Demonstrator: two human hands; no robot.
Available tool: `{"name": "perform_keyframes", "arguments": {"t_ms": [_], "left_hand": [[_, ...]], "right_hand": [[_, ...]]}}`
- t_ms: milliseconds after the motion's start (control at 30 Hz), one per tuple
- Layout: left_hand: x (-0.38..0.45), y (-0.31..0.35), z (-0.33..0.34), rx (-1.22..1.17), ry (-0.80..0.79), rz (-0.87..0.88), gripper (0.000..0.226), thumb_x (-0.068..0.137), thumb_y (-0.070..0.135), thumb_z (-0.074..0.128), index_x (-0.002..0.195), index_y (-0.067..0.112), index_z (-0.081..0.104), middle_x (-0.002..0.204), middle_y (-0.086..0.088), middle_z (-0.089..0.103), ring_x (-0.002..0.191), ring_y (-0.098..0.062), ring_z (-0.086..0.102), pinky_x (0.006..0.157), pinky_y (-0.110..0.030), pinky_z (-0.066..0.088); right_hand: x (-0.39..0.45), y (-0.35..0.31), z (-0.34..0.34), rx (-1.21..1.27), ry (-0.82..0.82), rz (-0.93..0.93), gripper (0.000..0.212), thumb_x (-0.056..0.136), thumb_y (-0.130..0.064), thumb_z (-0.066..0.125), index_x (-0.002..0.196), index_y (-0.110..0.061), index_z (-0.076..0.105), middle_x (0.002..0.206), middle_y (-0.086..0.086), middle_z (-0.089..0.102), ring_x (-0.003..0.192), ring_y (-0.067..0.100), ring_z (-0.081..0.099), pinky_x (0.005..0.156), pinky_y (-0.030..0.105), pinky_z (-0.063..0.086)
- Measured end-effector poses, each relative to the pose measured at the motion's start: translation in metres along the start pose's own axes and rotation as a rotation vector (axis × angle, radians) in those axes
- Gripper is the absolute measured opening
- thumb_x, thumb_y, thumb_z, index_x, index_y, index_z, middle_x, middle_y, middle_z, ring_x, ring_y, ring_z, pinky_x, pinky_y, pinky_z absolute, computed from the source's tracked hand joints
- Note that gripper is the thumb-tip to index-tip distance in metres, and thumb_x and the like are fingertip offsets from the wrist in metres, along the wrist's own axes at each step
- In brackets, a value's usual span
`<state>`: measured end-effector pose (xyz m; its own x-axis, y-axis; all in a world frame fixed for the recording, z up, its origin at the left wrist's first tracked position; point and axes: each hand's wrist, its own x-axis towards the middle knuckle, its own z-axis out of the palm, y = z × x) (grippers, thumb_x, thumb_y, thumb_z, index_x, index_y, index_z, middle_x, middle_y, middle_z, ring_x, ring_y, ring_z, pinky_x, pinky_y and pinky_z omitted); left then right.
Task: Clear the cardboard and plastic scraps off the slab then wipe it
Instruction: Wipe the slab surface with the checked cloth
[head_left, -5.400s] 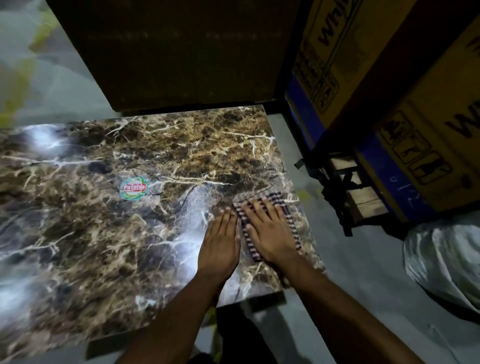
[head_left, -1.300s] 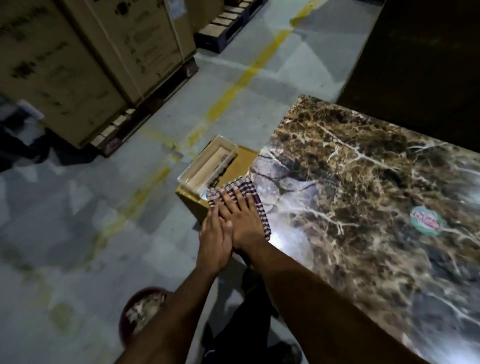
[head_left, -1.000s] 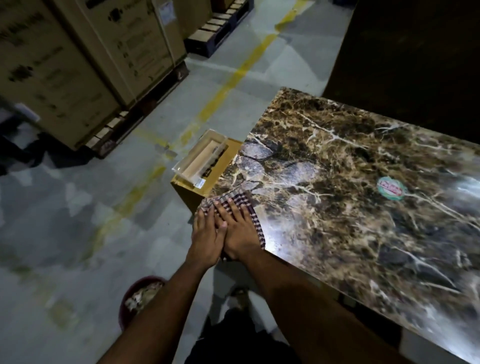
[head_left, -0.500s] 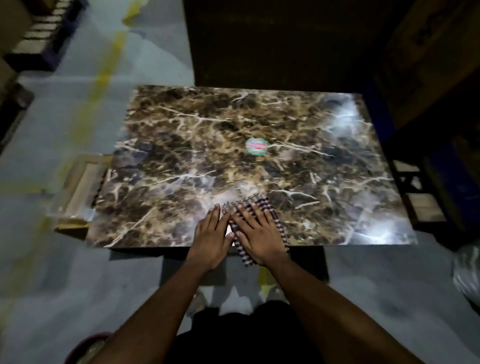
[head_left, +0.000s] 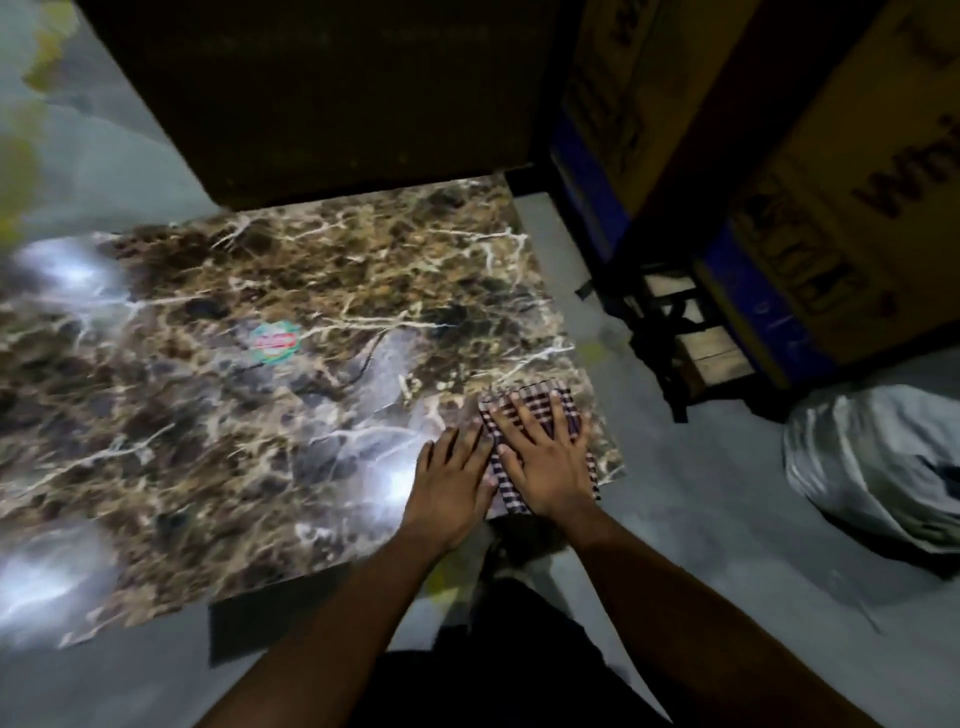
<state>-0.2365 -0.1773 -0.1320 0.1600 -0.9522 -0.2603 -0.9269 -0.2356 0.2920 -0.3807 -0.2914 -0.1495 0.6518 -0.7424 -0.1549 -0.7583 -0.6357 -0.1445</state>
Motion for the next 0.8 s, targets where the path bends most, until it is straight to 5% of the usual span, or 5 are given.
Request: {"name": "perform_keyframes", "arguments": {"t_ms": [233, 433, 567, 667, 800], "left_hand": [[0.063, 0.061, -0.004, 0.038, -0.118, -0.011, 0.071, 0.098, 0.048, 0.042, 0.160, 0.033, 0.010, 0.168, -0.012, -0.005, 0.154, -0.036, 0.000, 0.119, -0.055, 0.009], [0.092, 0.063, -0.016, -0.129, -0.228, 0.007, 0.072, 0.097, 0.052, 0.043, 0.158, 0.043, 0.005, 0.168, -0.011, -0.007, 0.153, -0.037, -0.008, 0.121, -0.056, 0.005], [0.104, 0.064, -0.049, -0.691, -0.163, -0.012, 0.071, 0.091, 0.056, 0.040, 0.156, 0.038, 0.020, 0.162, 0.000, 0.030, 0.148, -0.025, 0.030, 0.119, -0.043, 0.027], [0.104, 0.057, -0.099, -1.103, 0.110, -0.087, 0.043, 0.096, 0.033, 0.055, 0.136, 0.027, 0.043, 0.139, -0.001, 0.054, 0.127, -0.019, 0.054, 0.096, -0.022, 0.046], [0.104, 0.023, -0.174, -1.530, 0.328, -0.218, 0.046, 0.097, 0.006, 0.063, 0.135, 0.013, 0.037, 0.130, -0.008, 0.055, 0.118, -0.028, 0.059, 0.088, -0.031, 0.055]], "right_hand": [[0.013, 0.074, -0.023, 0.054, 0.033, 0.128, 0.053, 0.105, -0.056, 0.031, 0.150, -0.065, 0.005, 0.168, -0.010, 0.017, 0.137, 0.044, 0.026, 0.101, 0.064, 0.035], [0.039, 0.088, -0.047, 0.052, 0.145, -0.001, 0.042, 0.096, -0.027, 0.060, 0.136, -0.036, 0.061, 0.137, -0.002, 0.063, 0.112, 0.035, 0.056, 0.072, 0.039, 0.059], [0.061, 0.059, -0.088, 0.196, 0.349, -0.150, 0.035, 0.080, -0.006, 0.074, 0.114, -0.016, 0.074, 0.128, 0.002, 0.068, 0.111, 0.028, 0.052, 0.070, 0.036, 0.059], [0.084, 0.032, -0.127, 0.308, 0.493, -0.169, 0.023, 0.088, -0.015, 0.075, 0.110, -0.018, 0.072, 0.129, 0.001, 0.066, 0.114, 0.028, 0.059, 0.094, 0.033, 0.048], [0.109, -0.011, -0.175, 0.530, 0.658, -0.189, 0.023, 0.088, -0.018, 0.078, 0.110, -0.022, 0.073, 0.136, -0.007, 0.063, 0.128, 0.001, 0.052, 0.108, 0.030, 0.040]]}}
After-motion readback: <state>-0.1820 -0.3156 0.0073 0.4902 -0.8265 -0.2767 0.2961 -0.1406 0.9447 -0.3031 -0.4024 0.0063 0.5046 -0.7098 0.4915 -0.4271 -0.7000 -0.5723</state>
